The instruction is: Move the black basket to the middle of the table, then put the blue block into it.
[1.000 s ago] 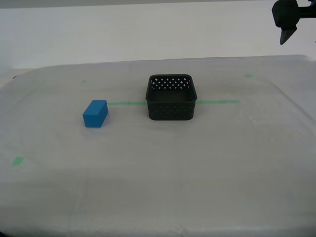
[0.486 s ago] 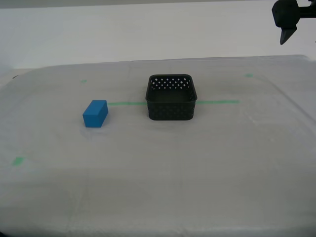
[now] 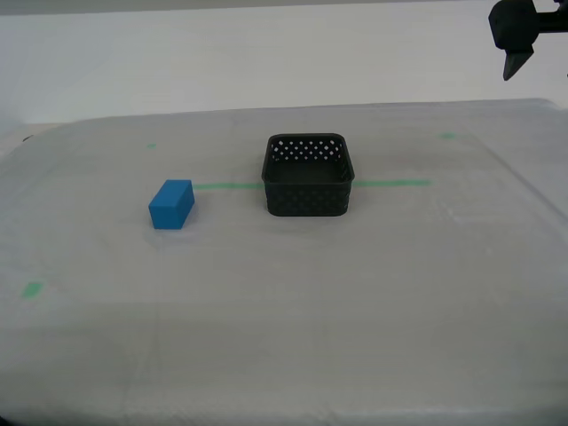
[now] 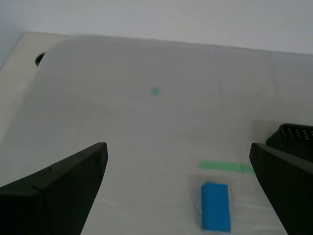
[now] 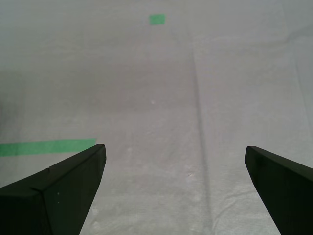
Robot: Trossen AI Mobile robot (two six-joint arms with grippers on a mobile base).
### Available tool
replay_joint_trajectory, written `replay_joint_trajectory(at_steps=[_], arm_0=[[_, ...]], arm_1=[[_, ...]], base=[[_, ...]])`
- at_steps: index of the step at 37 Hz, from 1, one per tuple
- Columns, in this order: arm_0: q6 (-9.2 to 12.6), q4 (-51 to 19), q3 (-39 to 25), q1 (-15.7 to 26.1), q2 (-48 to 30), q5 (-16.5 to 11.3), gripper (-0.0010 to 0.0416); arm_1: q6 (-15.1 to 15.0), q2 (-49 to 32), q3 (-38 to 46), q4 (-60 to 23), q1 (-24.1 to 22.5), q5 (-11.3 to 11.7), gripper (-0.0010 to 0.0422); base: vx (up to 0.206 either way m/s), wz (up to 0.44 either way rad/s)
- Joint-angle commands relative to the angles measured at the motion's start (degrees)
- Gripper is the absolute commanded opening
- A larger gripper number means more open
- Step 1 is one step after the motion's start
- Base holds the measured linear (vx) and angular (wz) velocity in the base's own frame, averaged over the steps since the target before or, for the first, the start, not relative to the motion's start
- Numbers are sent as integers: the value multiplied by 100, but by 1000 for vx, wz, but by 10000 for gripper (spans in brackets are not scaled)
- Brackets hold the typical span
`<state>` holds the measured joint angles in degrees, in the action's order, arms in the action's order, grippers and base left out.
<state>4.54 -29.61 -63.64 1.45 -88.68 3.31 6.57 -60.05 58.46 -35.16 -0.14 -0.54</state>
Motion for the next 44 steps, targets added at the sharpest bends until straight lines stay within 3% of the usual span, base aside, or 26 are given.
replay_joint_trajectory(at_steps=[1,11,27,44], arm_0=[[-9,2,-7,4,4,-4,398],[-9,4,-7,4,4,-4,399],[-9,4,-7,4,4,-4,399],[-9,4,-7,4,4,-4,399]], arm_1=[[210,0,81,-424,-28,13,401],[765,-2,111,-1427,-238,293,401],[1215,-122,111,-2037,-730,260,401],[1300,-1388,470,-2323,-1364,243,401]], base=[[0,0],[0,0],[0,0],[0,0]])
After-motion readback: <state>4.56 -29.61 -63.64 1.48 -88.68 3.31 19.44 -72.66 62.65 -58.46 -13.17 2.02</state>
